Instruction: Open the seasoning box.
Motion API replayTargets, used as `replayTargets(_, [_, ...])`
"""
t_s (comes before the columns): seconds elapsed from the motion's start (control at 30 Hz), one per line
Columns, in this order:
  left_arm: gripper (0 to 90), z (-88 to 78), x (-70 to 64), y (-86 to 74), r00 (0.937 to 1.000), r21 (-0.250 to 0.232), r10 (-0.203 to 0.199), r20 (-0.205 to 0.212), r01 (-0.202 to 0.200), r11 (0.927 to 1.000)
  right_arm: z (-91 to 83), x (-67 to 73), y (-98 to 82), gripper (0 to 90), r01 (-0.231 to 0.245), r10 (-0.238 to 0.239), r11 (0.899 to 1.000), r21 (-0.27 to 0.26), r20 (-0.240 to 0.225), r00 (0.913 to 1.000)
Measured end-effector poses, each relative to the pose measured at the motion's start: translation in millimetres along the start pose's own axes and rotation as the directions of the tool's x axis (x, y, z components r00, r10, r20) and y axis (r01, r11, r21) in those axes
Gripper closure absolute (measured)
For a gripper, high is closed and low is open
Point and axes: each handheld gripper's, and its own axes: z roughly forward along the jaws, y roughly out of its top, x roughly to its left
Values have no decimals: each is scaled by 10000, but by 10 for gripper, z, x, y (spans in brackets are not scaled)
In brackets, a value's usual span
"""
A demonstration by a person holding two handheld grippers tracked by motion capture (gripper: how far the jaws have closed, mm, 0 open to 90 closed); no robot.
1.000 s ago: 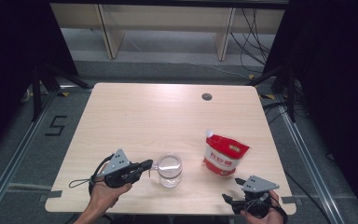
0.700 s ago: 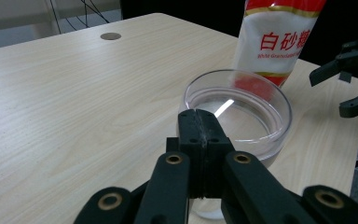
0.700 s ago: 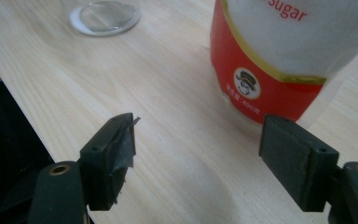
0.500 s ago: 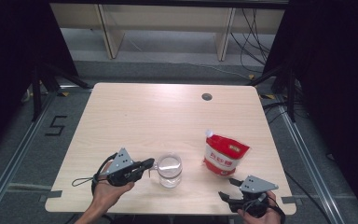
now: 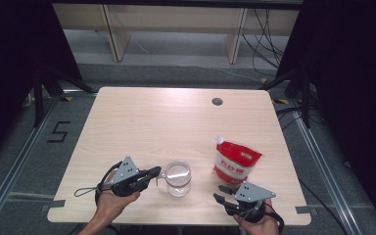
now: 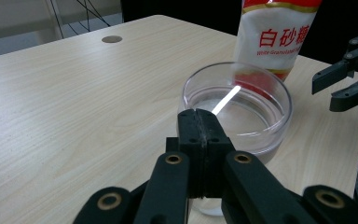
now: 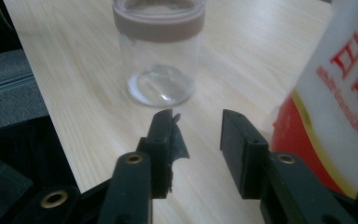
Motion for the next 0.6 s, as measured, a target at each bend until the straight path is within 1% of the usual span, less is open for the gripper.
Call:
replayTargets(0.07, [890, 2, -1, -3, 10000, -7, -6, -23, 6, 10000, 24, 0, 45, 696, 53, -52, 9999, -97, 107, 9999])
replayTargets(0.1, [890, 2, 4, -3, 10000, -11, 99, -1, -99, 10000, 53, 10, 66, 707, 35, -32, 9996, -292, 108, 9999])
replayTargets(0.13, [890, 2, 1, -5, 10000, 16, 13, -8, -13, 10000, 66, 10, 88, 713, 75, -73, 9996, -274, 91, 9999])
replayTargets(0.2, [890, 0, 5, -5, 10000, 36, 15, -18, -15, 10000, 95, 3, 126, 729, 145, -140, 9995, -290, 153, 9998])
replayTargets(0.23, [890, 2, 3, -6, 10000, 10, 15, -25, -15, 10000, 121, -1, 145, 743, 236, -233, 9987, -450, 74, 9997])
replayTargets(0.27, [890, 0, 3, -7, 10000, 23, 33, -10, -33, 10000, 131, 13, 161, 754, 54, -50, 9989, -459, 90, 9999])
replayTargets(0.33, [890, -2, 8, -8, 10000, 48, 30, 0, -30, 10000, 181, -7, 199, 781, 302, -304, 9978, -598, -40, 9995])
replayTargets(0.37, [890, -2, 9, -9, 10000, 62, 22, 5, -22, 10000, 200, -3, 215, 798, 294, -294, 9976, -621, 10, 9996])
replayTargets(0.4, [890, -3, 10, -10, 10000, 58, 13, 3, -13, 10000, 225, -2, 232, 808, 372, -378, 9970, -679, -73, 9993])
replayTargets(0.43, [890, -7, 14, -12, 10000, 92, 73, 3, -73, 9999, 248, 4, 247, 828, 327, -332, 9968, -733, -52, 9994])
replayTargets(0.47, [890, -5, 15, -15, 10000, 70, 49, 46, -50, 10000, 271, 6, 263, 851, 531, -541, 9961, -710, -128, 9985])
replayTargets(0.5, [889, -8, 14, -16, 10000, 96, 67, 33, -67, 9999, 289, 15, 279, 863, 590, -606, 9957, -714, -203, 9980])
replayTargets(0.53, [890, -7, 13, -18, 9999, 72, 80, 62, -80, 9999, 292, 19, 294, 867, 671, -681, 9956, -659, -132, 9976])
replayTargets(0.6, [890, -8, 15, -18, 9999, 71, 64, 95, -64, 10000, 315, 25, 326, 884, 773, -785, 9946, -699, -146, 9968])
